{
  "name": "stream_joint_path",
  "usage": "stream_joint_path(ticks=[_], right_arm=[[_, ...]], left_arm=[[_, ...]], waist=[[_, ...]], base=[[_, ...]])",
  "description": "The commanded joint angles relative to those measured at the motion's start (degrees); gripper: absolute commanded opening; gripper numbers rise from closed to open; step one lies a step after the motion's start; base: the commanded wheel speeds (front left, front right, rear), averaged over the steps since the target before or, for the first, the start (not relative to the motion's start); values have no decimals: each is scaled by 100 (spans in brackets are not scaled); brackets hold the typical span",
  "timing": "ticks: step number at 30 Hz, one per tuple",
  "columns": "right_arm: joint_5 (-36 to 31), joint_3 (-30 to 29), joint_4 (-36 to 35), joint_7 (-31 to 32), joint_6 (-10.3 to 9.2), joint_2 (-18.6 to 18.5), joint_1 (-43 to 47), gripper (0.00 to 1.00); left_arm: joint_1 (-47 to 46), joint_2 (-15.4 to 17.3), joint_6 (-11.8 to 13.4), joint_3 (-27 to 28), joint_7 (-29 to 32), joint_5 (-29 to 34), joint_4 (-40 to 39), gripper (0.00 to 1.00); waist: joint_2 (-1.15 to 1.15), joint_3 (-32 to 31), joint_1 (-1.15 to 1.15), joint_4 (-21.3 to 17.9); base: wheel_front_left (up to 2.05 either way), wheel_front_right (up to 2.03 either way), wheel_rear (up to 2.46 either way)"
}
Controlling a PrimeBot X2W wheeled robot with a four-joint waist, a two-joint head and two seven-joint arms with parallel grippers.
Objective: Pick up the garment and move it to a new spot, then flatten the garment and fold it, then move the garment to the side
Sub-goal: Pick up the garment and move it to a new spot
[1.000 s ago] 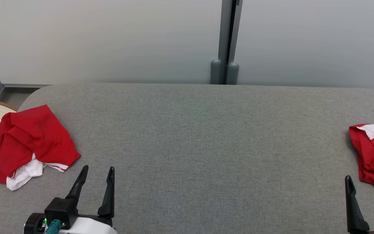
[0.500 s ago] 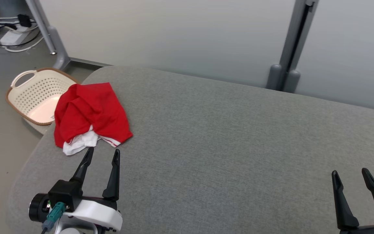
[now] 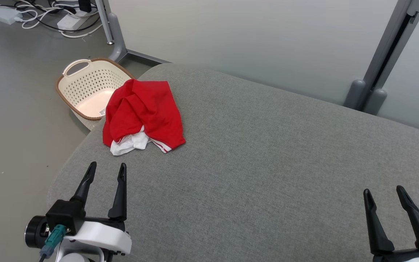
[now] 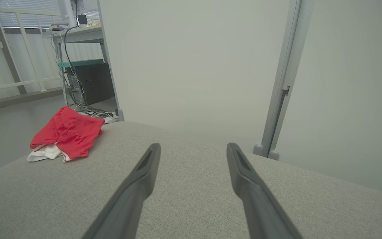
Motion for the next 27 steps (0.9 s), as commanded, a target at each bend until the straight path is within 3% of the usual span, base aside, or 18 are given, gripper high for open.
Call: stream_joint_path(ticks=[1,8,15,21,27], right_arm=[[-8,-7,32,4,-2,-43,-75,100],[10,75,-34,63,-2,-139,-233,100],[-35,101,-351,248,-2,-325,-588,100],[-119,91,-676,464,-2,-492,-980,100],[-146,66,-760,501,-2,-541,-1255,100]], left_arm=[[-7,18,14,31,-24,-11,-6,100],[-213,-110,28,56,-29,-51,28,100],[-880,-339,-53,238,-24,-209,395,100],[-1914,-486,-263,509,-25,-542,1690,100],[-2876,-511,-482,767,-26,-842,3360,100]], waist=[[0,12,0,3],[0,246,0,-114],[0,1077,0,-543],[0,2035,0,-978],[0,2583,0,-1189]], base=[[0,0,0],[0,0,0],[0,0,0],[0,0,0],[0,0,0]])
